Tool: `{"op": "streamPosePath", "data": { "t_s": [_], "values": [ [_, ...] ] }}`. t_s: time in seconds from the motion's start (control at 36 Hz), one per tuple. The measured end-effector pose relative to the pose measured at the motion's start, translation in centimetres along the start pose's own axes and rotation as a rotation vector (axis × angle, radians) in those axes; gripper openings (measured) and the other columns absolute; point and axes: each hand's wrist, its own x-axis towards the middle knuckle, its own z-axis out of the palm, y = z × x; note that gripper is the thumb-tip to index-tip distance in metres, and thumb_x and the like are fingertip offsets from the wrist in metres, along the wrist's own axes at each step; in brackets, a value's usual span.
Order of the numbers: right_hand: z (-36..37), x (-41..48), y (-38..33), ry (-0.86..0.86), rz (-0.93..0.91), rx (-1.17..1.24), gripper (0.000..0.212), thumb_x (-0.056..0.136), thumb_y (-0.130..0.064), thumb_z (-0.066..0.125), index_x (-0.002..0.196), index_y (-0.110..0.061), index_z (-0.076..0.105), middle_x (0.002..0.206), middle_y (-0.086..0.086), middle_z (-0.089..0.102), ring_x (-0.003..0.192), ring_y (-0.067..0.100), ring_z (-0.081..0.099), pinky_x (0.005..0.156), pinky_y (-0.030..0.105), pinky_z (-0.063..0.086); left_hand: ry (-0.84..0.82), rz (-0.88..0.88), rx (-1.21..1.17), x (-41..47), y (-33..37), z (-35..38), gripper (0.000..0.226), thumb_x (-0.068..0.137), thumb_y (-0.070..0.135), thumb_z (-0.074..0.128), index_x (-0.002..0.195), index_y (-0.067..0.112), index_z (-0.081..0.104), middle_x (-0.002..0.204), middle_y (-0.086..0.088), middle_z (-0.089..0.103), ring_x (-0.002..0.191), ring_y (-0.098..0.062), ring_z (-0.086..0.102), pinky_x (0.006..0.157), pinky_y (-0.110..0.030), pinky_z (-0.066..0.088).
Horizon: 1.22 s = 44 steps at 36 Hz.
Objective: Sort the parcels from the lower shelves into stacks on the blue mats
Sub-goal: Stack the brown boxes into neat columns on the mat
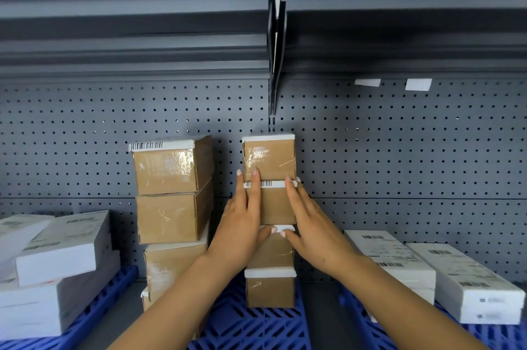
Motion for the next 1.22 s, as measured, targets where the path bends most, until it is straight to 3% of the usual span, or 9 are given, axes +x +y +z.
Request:
{"op": "streamPosePath", "data": {
  "t_s": [0.17,0.36,0.56,0.69,0.81,0.86,1.03,1.11,1.22],
  "values": [
    [0.0,-0.5,0.1,-0.003,0.003,-0.005,0.103,0.095,-0.035,0.054,0.131,-0.044,-0.042,0.159,-0.003,-0.018,0.147,0.019,0.004,0.118,0.036,0.019,0.025,0.004,-0.025,-0.3,-0.2,0.5,0.120,0.085,0.042,0.067,0.136,0.029,-0.042,0.155,-0.013,-0.027,0.147,-0.029,0.002,0.118,-0.040,0.018],
    [0.8,-3.7,0.6,-0.076,0.054,-0.053,0.106,0.092,-0.045,0.056,0.132,-0.045,-0.041,0.160,-0.004,-0.012,0.147,0.017,0.007,0.118,0.032,0.016,-0.057,-0.017,-0.082,-2.7,-0.1,1.4,0.135,0.078,0.031,0.078,0.130,0.039,-0.047,0.150,-0.008,-0.038,0.147,-0.028,-0.002,0.114,-0.043,0.029],
    [3.1,-6.2,0.9,-0.177,0.051,-0.096,0.105,0.093,-0.044,0.053,0.130,-0.043,-0.045,0.161,0.000,-0.005,0.146,0.015,0.006,0.117,0.029,0.008,-0.084,-0.096,0.019,-5.5,0.2,3.4,0.128,0.085,0.026,0.071,0.130,0.029,-0.049,0.154,-0.015,-0.029,0.140,-0.032,0.027,0.099,-0.029,0.044],
    [3.9,-6.3,0.4,-0.172,0.057,-0.071,0.105,0.095,-0.039,0.053,0.130,-0.038,-0.046,0.159,0.000,0.011,0.142,0.017,0.021,0.114,0.028,0.019,-0.131,-0.155,0.031,-6.0,0.0,4.6,0.130,0.086,0.024,0.070,0.125,0.032,-0.053,0.155,-0.018,-0.024,0.106,-0.026,0.059,0.078,-0.032,0.054],
    [4.6,-6.1,0.3,-0.148,0.050,-0.082,0.105,0.095,-0.036,0.054,0.132,-0.034,-0.044,0.131,0.000,0.049,0.111,0.016,0.047,0.090,0.022,0.035,-0.137,-0.169,0.028,-6.0,-0.1,5.0,0.129,0.086,0.018,0.069,0.125,0.034,-0.053,0.156,-0.017,-0.023,0.086,-0.020,0.063,0.070,-0.030,0.054],
    [4.8,-6.2,0.2,-0.140,0.067,-0.079,0.104,0.096,-0.035,0.053,0.131,-0.035,-0.045,0.114,0.001,0.055,0.096,0.015,0.050,0.077,0.020,0.035,-0.132,-0.171,0.018,-6.0,-0.2,5.0,0.130,0.085,0.014,0.070,0.127,0.035,-0.051,0.158,-0.016,-0.017,0.079,-0.018,0.062,0.068,-0.031,0.055],
    [5.2,-6.2,0.2,-0.138,0.096,-0.017,0.101,0.097,-0.034,0.051,0.130,-0.038,-0.045,0.106,-0.002,0.052,0.084,0.011,0.045,0.069,0.022,0.038,-0.162,-0.133,-0.049,-6.1,-0.5,4.7,0.129,0.086,0.023,0.070,0.124,0.040,-0.052,0.159,-0.010,-0.004,0.087,-0.016,0.060,0.075,-0.024,0.051],
    [5.3,-6.2,0.4,-0.158,0.104,0.015,0.103,0.097,-0.032,0.051,0.128,-0.042,-0.046,0.092,-0.006,0.040,0.077,0.009,0.042,0.064,0.021,0.034,-0.158,-0.131,-0.047,-6.2,-0.6,4.8,0.127,0.087,0.024,0.069,0.125,0.039,-0.051,0.158,-0.011,-0.002,0.084,-0.015,0.060,0.076,-0.025,0.052],
    [5.5,-6.2,0.7,-0.168,0.112,0.039,0.104,0.096,-0.031,0.053,0.127,-0.046,-0.046,0.087,-0.005,0.041,0.075,0.010,0.045,0.063,0.022,0.037,-0.146,-0.128,-0.036,-6.2,-0.6,4.9,0.127,0.087,0.023,0.069,0.127,0.038,-0.050,0.158,-0.013,-0.001,0.080,-0.014,0.060,0.075,-0.026,0.053]
  ]
}}
